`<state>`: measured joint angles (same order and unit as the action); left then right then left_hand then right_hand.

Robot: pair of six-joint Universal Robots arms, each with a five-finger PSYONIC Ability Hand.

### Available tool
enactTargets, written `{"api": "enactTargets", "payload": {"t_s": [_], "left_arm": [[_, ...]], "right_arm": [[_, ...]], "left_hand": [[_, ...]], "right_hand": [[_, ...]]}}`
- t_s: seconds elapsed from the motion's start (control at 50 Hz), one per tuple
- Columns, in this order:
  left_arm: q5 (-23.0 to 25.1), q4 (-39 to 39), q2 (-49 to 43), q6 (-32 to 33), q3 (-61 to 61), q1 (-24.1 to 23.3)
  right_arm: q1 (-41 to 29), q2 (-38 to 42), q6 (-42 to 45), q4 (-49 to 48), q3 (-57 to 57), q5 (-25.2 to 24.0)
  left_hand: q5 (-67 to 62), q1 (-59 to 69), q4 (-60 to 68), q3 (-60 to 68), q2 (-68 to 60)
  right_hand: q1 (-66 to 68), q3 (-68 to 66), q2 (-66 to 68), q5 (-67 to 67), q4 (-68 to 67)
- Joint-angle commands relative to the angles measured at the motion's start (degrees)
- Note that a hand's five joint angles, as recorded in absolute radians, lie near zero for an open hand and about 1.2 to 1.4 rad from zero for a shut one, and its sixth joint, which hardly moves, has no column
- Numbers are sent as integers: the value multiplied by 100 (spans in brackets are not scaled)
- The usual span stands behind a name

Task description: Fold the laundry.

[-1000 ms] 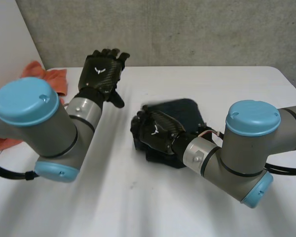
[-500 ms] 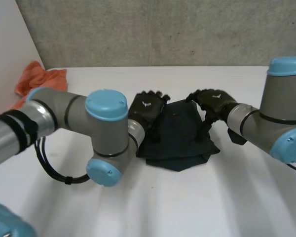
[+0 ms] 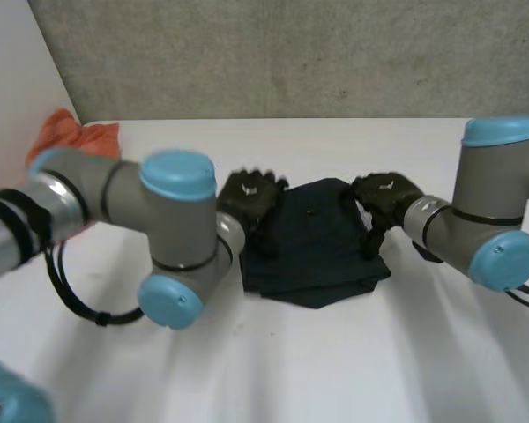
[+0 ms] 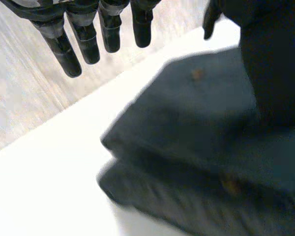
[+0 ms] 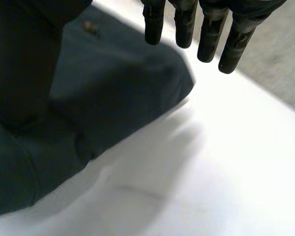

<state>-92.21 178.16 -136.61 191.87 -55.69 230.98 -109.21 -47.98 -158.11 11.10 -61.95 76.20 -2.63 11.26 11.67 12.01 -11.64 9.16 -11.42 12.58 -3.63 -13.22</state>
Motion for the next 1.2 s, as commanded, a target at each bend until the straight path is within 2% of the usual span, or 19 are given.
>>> {"api": "enactTargets", "payload": {"t_s": [0.02, 0.1, 0.16, 0.22, 0.34, 0.48, 0.6, 0.84, 1.04, 1.12, 1.2], "left_arm": [[518, 17, 1293, -27, -318, 61], [1194, -62, 1706, -62, -564, 183], [1512, -176, 1979, -150, -749, 254], [1829, -395, 2349, -273, -960, 342], [2330, -703, 2622, -335, -1215, 404], [2331, -703, 2710, -343, -1374, 430], [2331, -703, 2710, -352, -1462, 439], [2331, -695, 2701, -352, -1462, 465], [2331, -695, 2701, -352, -1471, 518], [2331, -695, 2692, -352, -1471, 518], [2331, -695, 2683, -352, -1471, 535]], "right_arm": [[206, -1202, -1071, -1327, -1405, 420], [470, -1555, -1572, -1400, -1951, 650], [559, -1600, -1915, -1330, -2328, 633], [568, -1609, -2127, -1286, -2611, 475], [585, -1469, -2303, -1286, -2972, -149], [524, -1127, -2576, -1321, -2850, -378], [506, -801, -2629, -1338, -2577, -334], [182, -326, -2980, -1435, -1892, -308], [5, -1, -3024, -1426, -1452, -282], [-21, 228, -3007, -1382, -1250, -273], [-12, 325, -2972, -1391, -1065, -273]], "left_hand": [[73, 64, 22, -12, -26], [73, 64, 22, -12, -26], [73, 64, 22, -12, -26], [90, 47, 6, -28, -9], [90, 47, 5, -29, -9], [107, 30, -11, -45, 8], [124, 13, -28, -62, 25], [140, -3, -45, -79, 41], [140, -3, -45, -79, 41], [140, -3, -45, -79, 41], [140, -3, -45, -79, 41]], "right_hand": [[84, 142, -258, 363, 322], [84, 142, -258, 363, 322], [84, 142, -258, 363, 322], [84, 142, -258, 363, 322], [84, 142, -258, 363, 322], [84, 142, -258, 363, 322], [125, 102, -218, 322, 281], [1824, -1597, 1481, -1377, -1417], [2481, -2255, 2139, -2034, -2075], [3571, -3345, 3229, -3124, -3165], [5922, -5696, 5580, -5475, -5516]]}}
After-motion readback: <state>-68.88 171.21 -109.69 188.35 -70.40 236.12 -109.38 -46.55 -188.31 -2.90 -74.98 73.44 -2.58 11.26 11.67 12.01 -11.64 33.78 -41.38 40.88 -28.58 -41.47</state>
